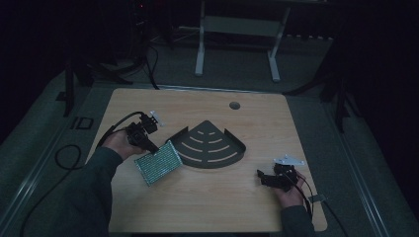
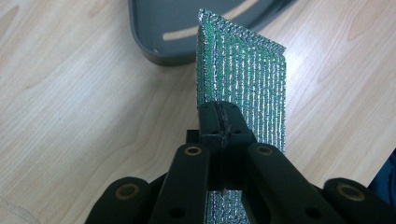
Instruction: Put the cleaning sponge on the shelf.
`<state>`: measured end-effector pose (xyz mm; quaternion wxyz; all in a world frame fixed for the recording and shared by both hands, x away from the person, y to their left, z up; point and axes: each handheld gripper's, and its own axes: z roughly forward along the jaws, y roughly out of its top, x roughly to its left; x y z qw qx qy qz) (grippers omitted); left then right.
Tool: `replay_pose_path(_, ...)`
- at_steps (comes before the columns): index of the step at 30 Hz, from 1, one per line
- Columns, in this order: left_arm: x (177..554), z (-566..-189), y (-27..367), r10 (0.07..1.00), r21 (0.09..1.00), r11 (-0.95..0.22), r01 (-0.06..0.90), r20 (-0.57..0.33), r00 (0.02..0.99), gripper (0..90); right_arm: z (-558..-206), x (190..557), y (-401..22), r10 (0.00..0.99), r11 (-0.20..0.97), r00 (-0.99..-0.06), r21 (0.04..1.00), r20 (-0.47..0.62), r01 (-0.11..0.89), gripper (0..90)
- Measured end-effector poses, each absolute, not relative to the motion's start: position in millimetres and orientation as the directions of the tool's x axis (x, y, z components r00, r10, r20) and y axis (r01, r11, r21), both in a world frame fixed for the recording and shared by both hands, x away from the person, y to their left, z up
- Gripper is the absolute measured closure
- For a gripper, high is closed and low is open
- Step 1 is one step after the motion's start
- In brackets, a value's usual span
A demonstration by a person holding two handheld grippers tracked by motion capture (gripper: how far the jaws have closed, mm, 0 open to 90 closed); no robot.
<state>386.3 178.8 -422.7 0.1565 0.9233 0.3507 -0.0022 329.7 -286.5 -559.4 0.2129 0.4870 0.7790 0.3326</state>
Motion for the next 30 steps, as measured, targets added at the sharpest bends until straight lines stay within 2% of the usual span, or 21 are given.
replay_pose_path(30,411,-398,146,0.624,0.337,-0.719,0.607,-0.070,0.778,89.9,-559,330,-286,0.901,0.304,-0.435,0.726,-0.007,0.617,15.8)
